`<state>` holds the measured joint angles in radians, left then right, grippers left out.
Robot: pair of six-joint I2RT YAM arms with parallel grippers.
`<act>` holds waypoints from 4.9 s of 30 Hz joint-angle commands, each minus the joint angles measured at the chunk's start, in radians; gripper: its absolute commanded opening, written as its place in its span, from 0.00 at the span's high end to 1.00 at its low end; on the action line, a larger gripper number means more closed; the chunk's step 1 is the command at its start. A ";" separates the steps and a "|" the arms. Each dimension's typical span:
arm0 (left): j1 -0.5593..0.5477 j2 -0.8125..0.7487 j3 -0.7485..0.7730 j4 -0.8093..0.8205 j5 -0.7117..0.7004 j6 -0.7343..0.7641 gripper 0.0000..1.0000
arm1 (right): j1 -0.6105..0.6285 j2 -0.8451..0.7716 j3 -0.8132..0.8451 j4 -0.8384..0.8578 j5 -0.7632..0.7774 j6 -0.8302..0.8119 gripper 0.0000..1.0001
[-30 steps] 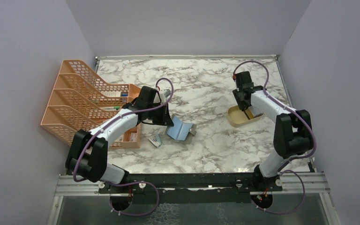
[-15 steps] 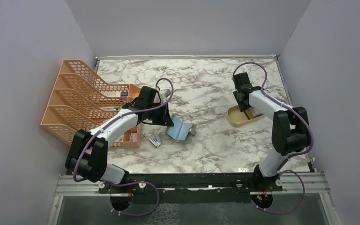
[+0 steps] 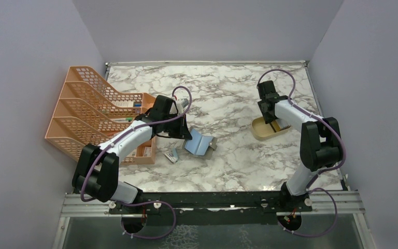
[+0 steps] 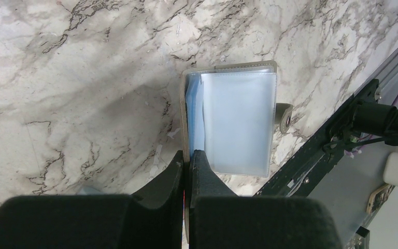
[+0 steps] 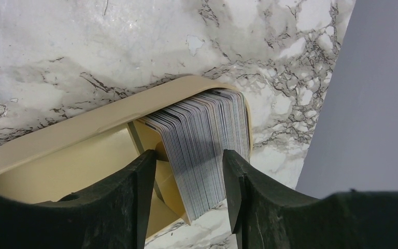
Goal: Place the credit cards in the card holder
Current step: Pick up the credit card from the storage box, then insert the credit card into the card holder.
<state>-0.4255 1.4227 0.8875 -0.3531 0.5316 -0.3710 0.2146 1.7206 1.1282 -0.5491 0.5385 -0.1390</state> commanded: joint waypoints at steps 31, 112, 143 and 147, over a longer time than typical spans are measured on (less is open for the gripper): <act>-0.001 -0.057 -0.008 0.003 0.001 0.009 1.00 | -0.006 -0.045 0.019 0.006 0.087 0.004 0.80; -0.150 0.081 -0.119 0.366 -0.229 -0.394 1.00 | 0.474 -0.354 -0.169 0.245 -0.765 0.988 0.99; -0.130 0.071 -0.116 0.166 -0.368 -0.271 0.73 | 0.428 -0.161 -0.282 0.295 -0.600 0.816 0.99; -0.130 0.069 -0.122 0.192 -0.343 -0.269 0.92 | 0.417 -0.164 -0.281 0.294 -0.617 0.816 0.99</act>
<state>-0.5621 1.4940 0.7460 -0.1642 0.1925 -0.6601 0.6476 1.5486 0.8528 -0.2653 -0.0933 0.7013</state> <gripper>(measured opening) 0.202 0.014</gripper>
